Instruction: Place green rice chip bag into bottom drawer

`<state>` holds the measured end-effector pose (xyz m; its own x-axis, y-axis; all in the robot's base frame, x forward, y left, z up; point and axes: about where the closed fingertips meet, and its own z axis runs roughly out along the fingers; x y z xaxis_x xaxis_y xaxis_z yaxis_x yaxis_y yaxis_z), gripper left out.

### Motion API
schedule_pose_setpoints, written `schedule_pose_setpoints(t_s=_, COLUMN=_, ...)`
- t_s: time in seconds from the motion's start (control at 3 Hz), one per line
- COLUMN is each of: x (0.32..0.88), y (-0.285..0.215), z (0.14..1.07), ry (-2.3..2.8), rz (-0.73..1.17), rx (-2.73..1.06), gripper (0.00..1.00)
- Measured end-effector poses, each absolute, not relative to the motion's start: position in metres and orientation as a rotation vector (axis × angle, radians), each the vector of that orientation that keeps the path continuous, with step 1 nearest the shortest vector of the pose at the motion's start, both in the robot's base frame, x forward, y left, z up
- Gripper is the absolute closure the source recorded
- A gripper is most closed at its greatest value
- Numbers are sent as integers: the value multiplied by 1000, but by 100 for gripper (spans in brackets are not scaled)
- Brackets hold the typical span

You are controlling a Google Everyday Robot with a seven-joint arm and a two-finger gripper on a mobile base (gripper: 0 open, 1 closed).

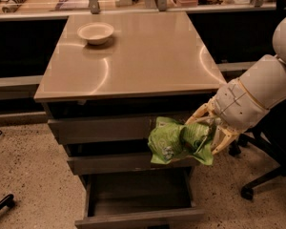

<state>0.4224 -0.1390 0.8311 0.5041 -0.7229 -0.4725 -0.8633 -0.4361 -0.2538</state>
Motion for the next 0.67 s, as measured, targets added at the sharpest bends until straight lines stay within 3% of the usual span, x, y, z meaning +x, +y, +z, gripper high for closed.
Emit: schedule_pose_setpoints(t_s=0.67, x=452, y=-126, z=679, ry=1178, rz=411, rx=-2370, gripper=100)
